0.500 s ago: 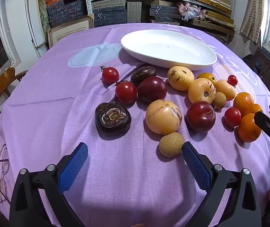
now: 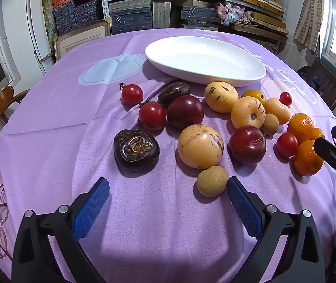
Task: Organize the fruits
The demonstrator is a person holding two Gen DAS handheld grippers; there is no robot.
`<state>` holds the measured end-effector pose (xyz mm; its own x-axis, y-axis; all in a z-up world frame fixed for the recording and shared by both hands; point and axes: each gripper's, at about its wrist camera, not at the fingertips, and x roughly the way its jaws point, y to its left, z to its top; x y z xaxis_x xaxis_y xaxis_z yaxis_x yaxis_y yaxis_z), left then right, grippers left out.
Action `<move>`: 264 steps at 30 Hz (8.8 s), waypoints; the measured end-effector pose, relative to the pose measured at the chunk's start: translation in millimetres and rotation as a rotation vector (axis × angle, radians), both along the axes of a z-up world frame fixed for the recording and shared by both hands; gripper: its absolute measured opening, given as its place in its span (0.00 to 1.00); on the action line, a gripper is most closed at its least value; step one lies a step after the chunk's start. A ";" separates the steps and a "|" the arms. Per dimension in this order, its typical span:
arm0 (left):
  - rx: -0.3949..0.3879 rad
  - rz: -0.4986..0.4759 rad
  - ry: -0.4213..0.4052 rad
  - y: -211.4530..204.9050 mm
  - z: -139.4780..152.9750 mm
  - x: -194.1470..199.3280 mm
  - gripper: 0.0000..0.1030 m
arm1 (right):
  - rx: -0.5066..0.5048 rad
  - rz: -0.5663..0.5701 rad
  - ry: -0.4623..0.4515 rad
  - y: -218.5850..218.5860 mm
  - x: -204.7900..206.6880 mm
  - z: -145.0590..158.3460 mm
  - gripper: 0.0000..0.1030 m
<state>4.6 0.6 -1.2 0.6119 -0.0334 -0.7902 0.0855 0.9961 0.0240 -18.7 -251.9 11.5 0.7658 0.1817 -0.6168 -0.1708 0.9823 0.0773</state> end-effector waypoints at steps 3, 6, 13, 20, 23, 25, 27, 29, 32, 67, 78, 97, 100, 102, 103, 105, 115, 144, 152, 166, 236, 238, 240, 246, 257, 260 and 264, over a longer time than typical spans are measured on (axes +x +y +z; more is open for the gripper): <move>-0.004 -0.005 -0.007 1.3 -1.3 0.9 0.97 | 0.006 0.002 0.004 -0.3 1.1 -1.2 0.96; -0.002 -0.009 -0.023 1.3 -2.1 2.1 0.97 | 0.017 0.002 0.015 -1.0 6.6 -7.8 0.96; -0.010 -0.020 -0.036 -0.1 -3.5 1.0 0.97 | 0.050 -0.002 0.037 -4.0 7.5 -7.2 0.96; -0.051 -0.008 -0.025 5.7 -4.4 0.4 0.97 | 0.054 -0.004 0.039 -5.3 7.6 -6.7 0.96; -0.041 -0.007 -0.038 5.2 -3.9 -2.2 0.97 | 0.054 -0.005 0.038 -5.5 7.4 -6.4 0.96; -0.042 -0.006 -0.041 5.2 -3.9 -3.3 0.97 | 0.055 -0.006 0.036 -5.6 7.1 -6.1 0.96; -0.047 -0.004 -0.043 6.1 -3.9 -3.8 0.97 | 0.054 -0.006 0.035 -6.0 6.9 -5.6 0.96; -0.052 -0.004 -0.041 6.1 -4.4 -3.6 0.97 | 0.054 -0.007 0.034 -6.2 6.7 -5.3 0.96; -0.054 -0.005 -0.043 6.3 -4.7 -4.1 0.97 | 0.055 -0.007 0.035 -6.2 6.7 -5.2 0.96; -0.054 -0.007 -0.039 5.2 -5.0 -3.7 0.97 | 0.053 -0.007 0.032 -5.7 5.4 -5.7 0.96; -0.053 -0.007 -0.039 5.2 -5.1 -3.7 0.97 | 0.053 -0.007 0.032 -5.7 5.2 -5.8 0.96; -0.052 -0.044 -0.035 -0.3 -4.0 -5.5 0.97 | -0.099 0.102 0.081 22.5 -15.7 -10.1 0.96; -0.071 -0.067 -0.031 -1.7 -3.9 -5.7 0.97 | -0.104 0.111 0.081 23.5 -17.5 -12.6 0.96; -0.095 -0.080 -0.029 -1.3 -3.4 -4.8 0.97 | -0.065 0.114 0.084 19.9 -14.5 -12.1 0.96; -0.114 -0.088 -0.024 -0.3 -3.3 -3.7 0.97 | -0.042 0.118 0.087 18.2 -12.8 -11.9 0.96; -0.144 -0.100 -0.012 0.4 -4.0 -1.3 0.94 | -0.016 0.120 0.084 15.8 -11.4 -12.1 0.96; -0.073 -0.188 0.012 -27.5 -8.3 5.3 0.59 | 0.001 0.128 0.061 14.3 -14.3 -10.6 0.96; -0.093 -0.202 0.006 -26.7 -5.0 1.7 0.29 | 0.070 0.140 0.057 5.4 -17.7 -10.7 0.96; -0.146 -0.192 0.007 -12.9 -3.9 -3.5 0.25 | 0.062 0.144 0.064 6.6 -16.8 -11.6 0.96; -0.146 -0.131 -0.006 10.3 -2.5 -2.1 0.25 | 0.052 0.148 0.062 8.7 -16.6 -11.6 0.96; -0.143 0.067 -0.126 58.3 58.2 67.4 0.92 | 0.021 -0.055 -0.188 -51.8 41.5 38.9 0.96; -0.125 0.064 -0.110 58.5 45.2 46.3 0.92 | 0.031 -0.068 -0.185 -60.1 27.1 35.5 0.96; -0.112 0.062 -0.105 57.9 37.4 28.9 0.92 | 0.058 -0.067 -0.229 -65.6 13.6 39.1 0.96; -0.061 0.018 -0.123 39.3 28.3 3.9 0.92 | 0.051 -0.070 -0.258 -64.2 5.0 42.6 0.96; -0.130 -0.075 -0.091 26.7 19.8 20.9 0.81 | 0.059 -0.078 -0.237 -63.4 14.5 40.0 0.96; -0.161 -0.085 -0.066 28.3 15.1 25.4 0.70 | 0.057 -0.073 -0.234 -62.8 15.7 38.7 0.96; -0.157 -0.050 -0.043 36.2 8.3 31.4 0.50 | 0.052 -0.068 -0.234 -60.7 15.7 37.8 0.96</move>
